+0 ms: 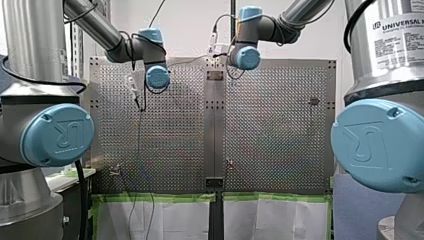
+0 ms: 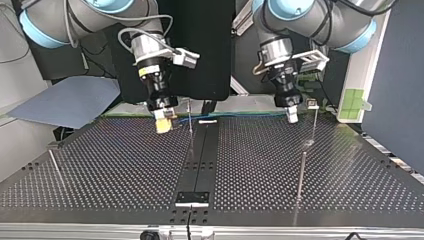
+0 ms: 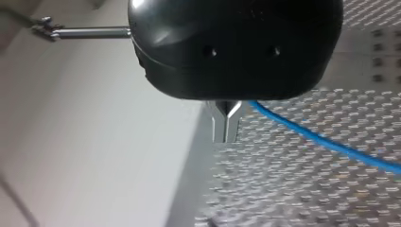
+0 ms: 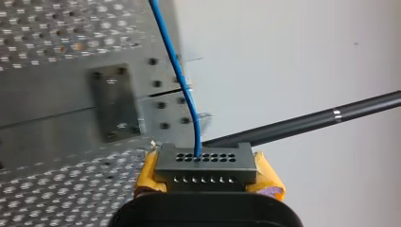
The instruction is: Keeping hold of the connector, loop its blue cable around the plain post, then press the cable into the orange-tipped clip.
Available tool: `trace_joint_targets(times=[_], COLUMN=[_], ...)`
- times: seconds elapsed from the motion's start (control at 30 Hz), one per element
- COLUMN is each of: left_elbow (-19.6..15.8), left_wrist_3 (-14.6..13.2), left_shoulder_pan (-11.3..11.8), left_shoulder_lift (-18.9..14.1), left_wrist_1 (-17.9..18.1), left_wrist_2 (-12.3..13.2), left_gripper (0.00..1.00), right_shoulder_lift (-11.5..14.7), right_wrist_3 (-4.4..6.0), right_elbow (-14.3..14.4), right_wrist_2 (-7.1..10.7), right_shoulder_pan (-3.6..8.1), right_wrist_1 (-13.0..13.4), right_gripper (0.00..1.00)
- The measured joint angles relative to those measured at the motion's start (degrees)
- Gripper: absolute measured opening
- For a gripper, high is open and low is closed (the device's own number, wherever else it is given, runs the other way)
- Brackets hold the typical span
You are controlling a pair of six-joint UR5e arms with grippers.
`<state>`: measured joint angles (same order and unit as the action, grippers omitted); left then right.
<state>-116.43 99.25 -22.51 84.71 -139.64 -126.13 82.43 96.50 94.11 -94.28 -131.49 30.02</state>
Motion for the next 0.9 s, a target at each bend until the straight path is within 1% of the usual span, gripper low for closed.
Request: trace_joint_targets(times=[0.1, 0.2, 0.27, 0.4, 0.47, 0.57, 0.8, 0.9], left_elbow=[1.8, 3.6, 4.8, 7.0, 8.3, 10.1, 14.3, 15.8], left_wrist_3=[0.0, -0.3, -0.4, -0.5, -0.4, -0.2, 0.5, 0.9], left_shoulder_pan=[0.8, 1.4, 1.9, 3.3, 4.4, 6.2, 10.3, 11.8], left_shoulder_lift=[-1.8, -3.3, -3.3, -2.6, -2.4, -2.2, -2.1, -1.3], left_wrist_1=[-1.8, -3.6, -4.8, -7.0, -8.3, -10.2, -14.3, -15.8], left_wrist_2=[0.1, 0.2, 0.2, 1.0, 2.0, 3.8, 7.8, 9.3], left_gripper=[0.00, 0.00, 0.00, 0.00, 0.00, 0.00, 0.00, 0.00], right_shoulder_lift=[0.5, -0.4, -1.3, -2.9, -4.1, -5.6, -6.5, -6.6], right_wrist_3=[-0.15, -0.30, -0.31, -0.25, -0.32, -0.45, -0.30, -0.27], right_elbow=[-0.9, -1.6, -2.0, -2.8, -3.5, -4.6, -7.3, -8.4], right_wrist_2=[1.05, 1.93, 2.50, 4.21, 5.11, 5.94, 7.09, 7.42], right_shoulder_pan=[0.41, 0.67, 0.82, 1.13, 1.26, 1.36, 1.44, 1.45], right_wrist_1=[-1.8, -3.6, -4.5, -5.0, -5.1, -5.0, -4.6, -4.6], right_gripper=[0.00, 0.00, 0.00, 0.00, 0.00, 0.00, 0.00, 0.00])
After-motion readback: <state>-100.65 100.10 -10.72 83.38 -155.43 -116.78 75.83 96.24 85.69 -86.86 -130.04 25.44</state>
